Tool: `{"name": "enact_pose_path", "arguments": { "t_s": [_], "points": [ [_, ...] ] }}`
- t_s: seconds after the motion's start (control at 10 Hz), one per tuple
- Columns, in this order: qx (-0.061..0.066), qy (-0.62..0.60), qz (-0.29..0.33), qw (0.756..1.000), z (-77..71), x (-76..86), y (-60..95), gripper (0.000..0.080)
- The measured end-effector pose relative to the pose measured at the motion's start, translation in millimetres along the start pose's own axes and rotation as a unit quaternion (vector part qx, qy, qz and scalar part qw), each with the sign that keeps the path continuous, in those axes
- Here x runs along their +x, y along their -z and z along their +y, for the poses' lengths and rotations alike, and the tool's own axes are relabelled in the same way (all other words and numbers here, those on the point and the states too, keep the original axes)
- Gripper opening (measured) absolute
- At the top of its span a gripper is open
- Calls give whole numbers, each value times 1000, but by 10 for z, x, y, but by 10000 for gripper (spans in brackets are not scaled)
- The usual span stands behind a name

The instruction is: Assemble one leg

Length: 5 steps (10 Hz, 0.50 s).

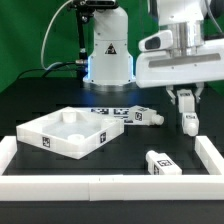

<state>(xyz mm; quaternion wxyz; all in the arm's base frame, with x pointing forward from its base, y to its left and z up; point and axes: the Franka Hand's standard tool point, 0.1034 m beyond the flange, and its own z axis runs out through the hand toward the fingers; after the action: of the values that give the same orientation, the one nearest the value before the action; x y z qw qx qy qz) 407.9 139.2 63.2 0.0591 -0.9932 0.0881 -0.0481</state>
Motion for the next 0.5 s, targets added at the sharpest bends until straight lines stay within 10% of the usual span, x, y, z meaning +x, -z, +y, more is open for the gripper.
{"name": "enact_pose_path", "arguments": {
  "t_s": [0.2,0.5],
  "points": [
    [-14,-25,-15,999,132,-340,-75,262],
    [-15,-35,-13,999,170,-329,-96,262]
  ]
}}
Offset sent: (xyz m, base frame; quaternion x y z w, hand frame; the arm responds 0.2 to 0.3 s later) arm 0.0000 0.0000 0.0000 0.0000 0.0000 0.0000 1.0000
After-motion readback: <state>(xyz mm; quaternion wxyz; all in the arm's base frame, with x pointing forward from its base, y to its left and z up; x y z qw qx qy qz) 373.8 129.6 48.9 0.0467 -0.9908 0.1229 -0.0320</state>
